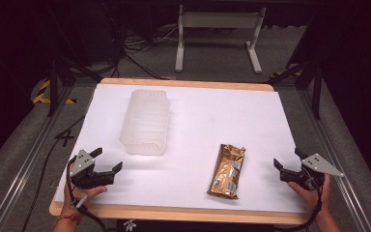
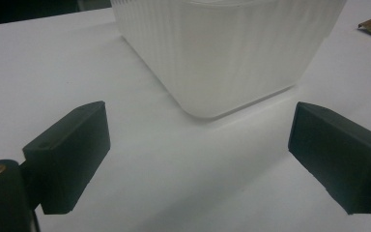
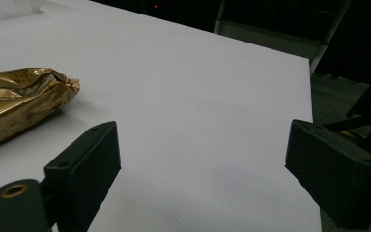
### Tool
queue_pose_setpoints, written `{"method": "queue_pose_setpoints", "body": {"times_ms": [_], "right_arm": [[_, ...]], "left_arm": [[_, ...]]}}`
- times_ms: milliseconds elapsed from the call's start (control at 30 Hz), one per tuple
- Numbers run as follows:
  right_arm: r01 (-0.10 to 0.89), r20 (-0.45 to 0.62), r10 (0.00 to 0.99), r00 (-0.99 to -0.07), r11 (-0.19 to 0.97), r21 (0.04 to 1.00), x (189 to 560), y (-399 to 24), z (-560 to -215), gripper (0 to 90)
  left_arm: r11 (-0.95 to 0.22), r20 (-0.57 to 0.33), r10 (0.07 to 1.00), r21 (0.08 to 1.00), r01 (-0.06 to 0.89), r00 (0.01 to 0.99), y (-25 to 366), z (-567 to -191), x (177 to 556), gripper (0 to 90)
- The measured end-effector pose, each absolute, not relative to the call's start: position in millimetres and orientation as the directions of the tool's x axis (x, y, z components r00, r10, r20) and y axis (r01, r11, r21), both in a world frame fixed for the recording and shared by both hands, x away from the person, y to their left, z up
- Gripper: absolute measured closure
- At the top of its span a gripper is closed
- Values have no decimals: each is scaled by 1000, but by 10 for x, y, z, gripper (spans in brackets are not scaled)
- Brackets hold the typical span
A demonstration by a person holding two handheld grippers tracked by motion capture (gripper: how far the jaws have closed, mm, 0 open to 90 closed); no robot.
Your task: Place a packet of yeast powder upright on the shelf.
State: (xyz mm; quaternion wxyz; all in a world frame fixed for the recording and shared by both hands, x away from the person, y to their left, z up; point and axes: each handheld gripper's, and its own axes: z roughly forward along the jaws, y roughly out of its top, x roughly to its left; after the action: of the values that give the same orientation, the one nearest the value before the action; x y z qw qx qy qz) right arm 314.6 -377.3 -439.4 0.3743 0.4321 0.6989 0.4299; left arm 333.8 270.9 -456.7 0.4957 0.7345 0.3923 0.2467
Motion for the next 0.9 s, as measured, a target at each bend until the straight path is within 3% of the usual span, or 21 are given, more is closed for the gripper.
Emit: {"method": "queue_pose_setpoints", "body": {"times_ms": [267,533,900], "right_arm": [[273,-166,919,-358,273,923,3110,-3762,-4367,127],[304,-101,914,-392,232,924,3112,-3718,-4266,143],[377,-16,856,-517,244,893,3188,-3462,-4214,186]], "left_arm": [[-220,11,815,931,292,579,2667,-4495,3337,90],[-228,12,809,928,296,587,2671,-4483,3319,107],[-254,34,812,919,301,583,2639,-4470,3262,117]]}}
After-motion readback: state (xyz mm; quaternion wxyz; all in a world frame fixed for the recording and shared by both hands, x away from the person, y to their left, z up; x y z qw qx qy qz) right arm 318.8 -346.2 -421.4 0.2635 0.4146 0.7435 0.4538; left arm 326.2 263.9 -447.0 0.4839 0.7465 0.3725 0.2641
